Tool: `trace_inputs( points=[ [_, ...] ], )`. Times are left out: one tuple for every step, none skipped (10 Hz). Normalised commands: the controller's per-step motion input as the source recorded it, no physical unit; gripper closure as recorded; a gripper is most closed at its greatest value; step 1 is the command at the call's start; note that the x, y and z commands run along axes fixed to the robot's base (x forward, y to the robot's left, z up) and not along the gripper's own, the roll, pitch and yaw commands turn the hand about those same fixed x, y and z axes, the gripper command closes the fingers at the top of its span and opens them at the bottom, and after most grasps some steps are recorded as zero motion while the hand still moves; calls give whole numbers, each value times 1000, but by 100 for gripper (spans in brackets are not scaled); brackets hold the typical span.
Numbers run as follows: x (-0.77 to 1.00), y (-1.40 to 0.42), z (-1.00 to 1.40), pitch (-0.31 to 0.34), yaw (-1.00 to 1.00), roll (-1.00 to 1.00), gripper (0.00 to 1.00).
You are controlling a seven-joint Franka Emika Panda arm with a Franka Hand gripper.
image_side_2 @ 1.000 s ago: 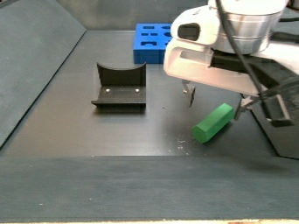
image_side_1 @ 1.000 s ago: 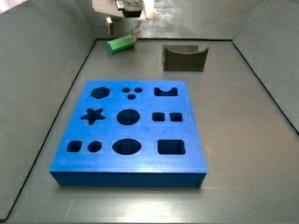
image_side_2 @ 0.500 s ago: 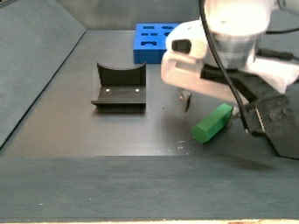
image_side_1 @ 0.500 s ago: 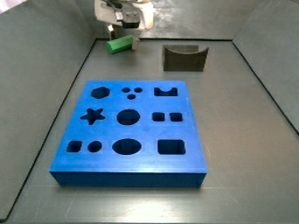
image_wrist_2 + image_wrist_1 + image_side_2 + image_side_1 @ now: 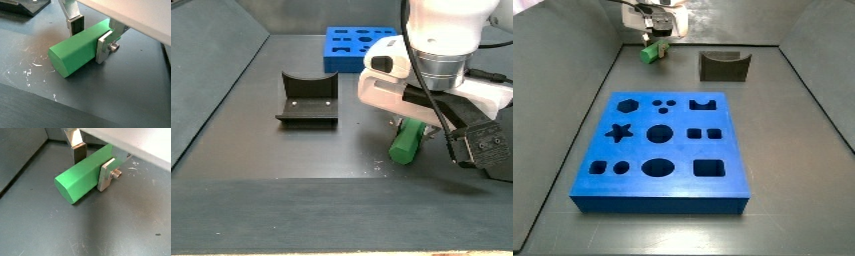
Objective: Pick up the hexagon object. Move up. Place the hexagon object on the fixture. Regrasp the hexagon object. Move to above the board. Insert the hexagon object.
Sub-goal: Pick up the hexagon object, then move up.
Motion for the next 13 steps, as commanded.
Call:
trace_inputs(
  points=[
    [0,0,0,0,0,0,100],
    [0,0,0,0,0,0,100],
    [0,0,0,0,0,0,100],
    [0,0,0,0,0,0,100],
    [0,0,0,0,0,0,100],
    [0,0,0,0,0,0,100],
    [0,0,0,0,0,0,100],
    [0,0,0,0,0,0,100],
    [0,0,0,0,0,0,100],
    [0,0,0,0,0,0,100],
    [0,0,0,0,0,0,100],
    [0,0,947,0,0,0,100],
    [9,28,948,-4,-1,3,100]
  ],
)
